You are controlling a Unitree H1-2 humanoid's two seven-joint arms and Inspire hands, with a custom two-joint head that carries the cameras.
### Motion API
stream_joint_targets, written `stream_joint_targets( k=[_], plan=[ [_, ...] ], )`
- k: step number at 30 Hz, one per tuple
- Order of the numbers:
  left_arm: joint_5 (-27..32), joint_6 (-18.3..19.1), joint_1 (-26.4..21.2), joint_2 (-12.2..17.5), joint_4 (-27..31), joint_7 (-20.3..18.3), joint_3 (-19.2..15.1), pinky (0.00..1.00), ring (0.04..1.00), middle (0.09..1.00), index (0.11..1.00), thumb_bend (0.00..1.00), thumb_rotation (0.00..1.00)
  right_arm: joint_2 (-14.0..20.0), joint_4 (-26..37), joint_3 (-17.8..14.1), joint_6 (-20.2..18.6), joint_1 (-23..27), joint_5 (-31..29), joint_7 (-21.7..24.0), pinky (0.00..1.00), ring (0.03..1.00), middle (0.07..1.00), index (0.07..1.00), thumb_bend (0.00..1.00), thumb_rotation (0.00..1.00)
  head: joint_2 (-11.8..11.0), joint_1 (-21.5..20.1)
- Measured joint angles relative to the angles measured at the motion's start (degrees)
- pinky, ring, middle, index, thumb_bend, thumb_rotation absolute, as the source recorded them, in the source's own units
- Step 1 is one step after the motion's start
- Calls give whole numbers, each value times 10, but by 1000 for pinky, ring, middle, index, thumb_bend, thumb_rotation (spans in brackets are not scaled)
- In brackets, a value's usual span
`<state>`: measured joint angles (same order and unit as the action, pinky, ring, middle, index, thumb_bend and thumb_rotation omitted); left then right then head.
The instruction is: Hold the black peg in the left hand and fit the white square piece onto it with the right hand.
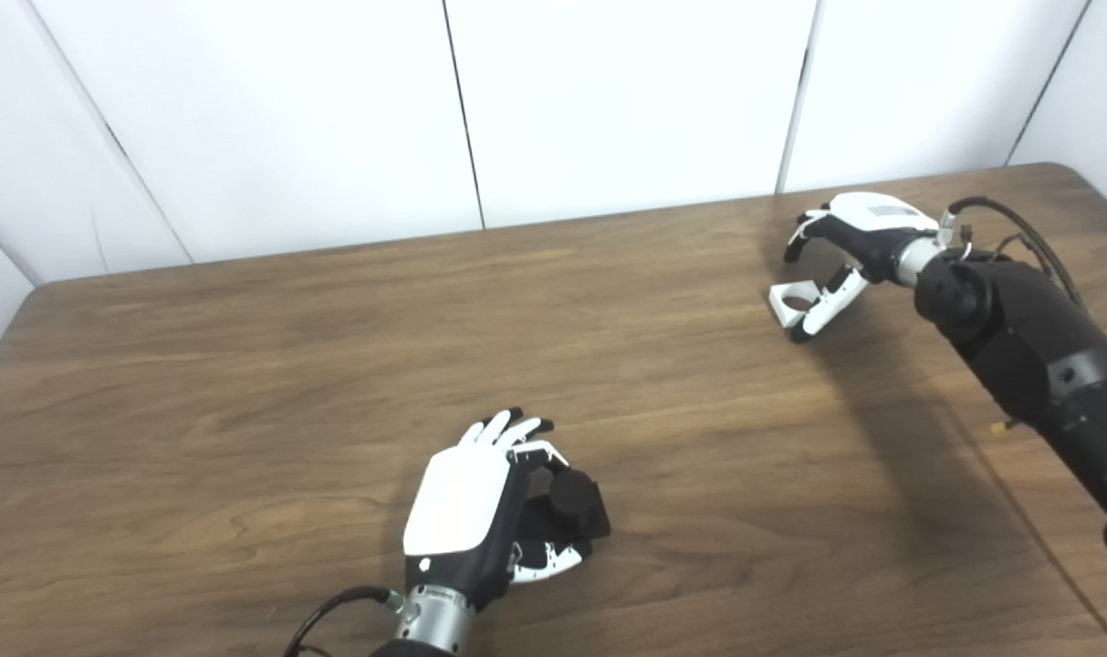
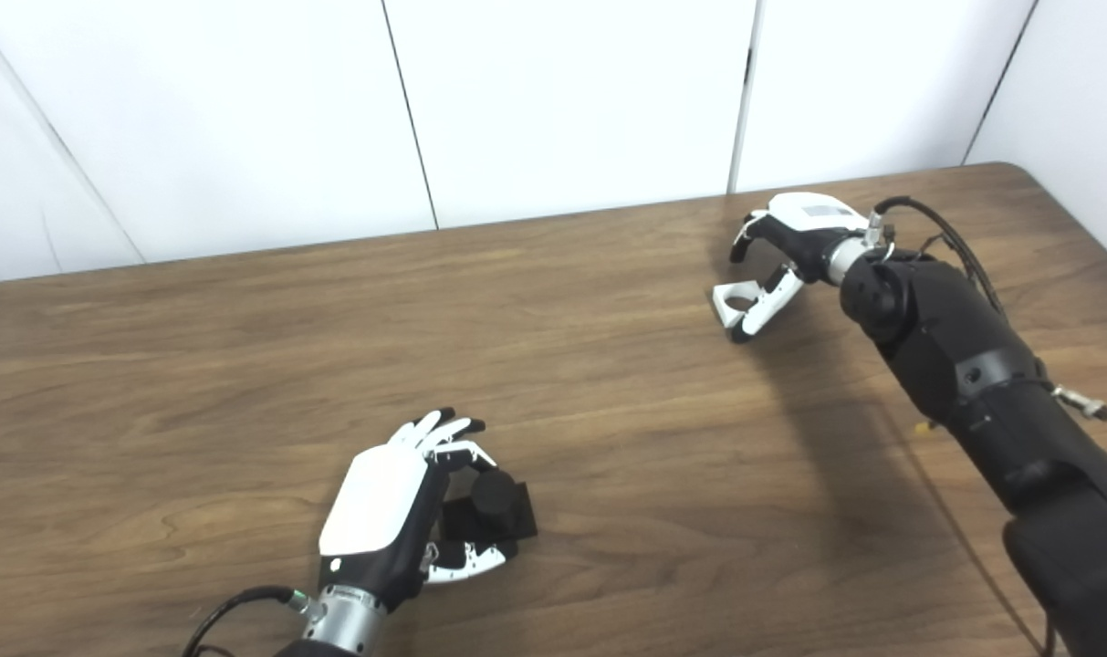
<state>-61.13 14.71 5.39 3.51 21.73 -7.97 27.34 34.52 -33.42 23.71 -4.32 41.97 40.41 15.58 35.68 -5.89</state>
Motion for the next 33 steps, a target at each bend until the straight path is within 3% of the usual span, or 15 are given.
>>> stream_joint_targets(
  k=[13,25,28,33],
  plan=[
    [0,1,-1,-2,0,-2,0,953,938,861,492,523,75,0,-29,51,-1,37,20,27,956,1000,943,700,816,350,2,2],
    [-10,1,-2,-3,-2,-1,2,967,938,862,492,523,75,-1,-38,55,0,43,16,21,925,1000,921,610,778,284,4,2],
    [-11,1,-2,-4,-2,-1,2,965,939,862,492,523,74,-1,-36,55,1,42,15,23,926,1000,923,509,556,178,4,2],
    [-13,1,-3,-6,-5,-1,2,969,942,862,492,523,74,-1,-21,54,7,42,9,27,931,1000,914,494,524,160,4,2]
  ],
)
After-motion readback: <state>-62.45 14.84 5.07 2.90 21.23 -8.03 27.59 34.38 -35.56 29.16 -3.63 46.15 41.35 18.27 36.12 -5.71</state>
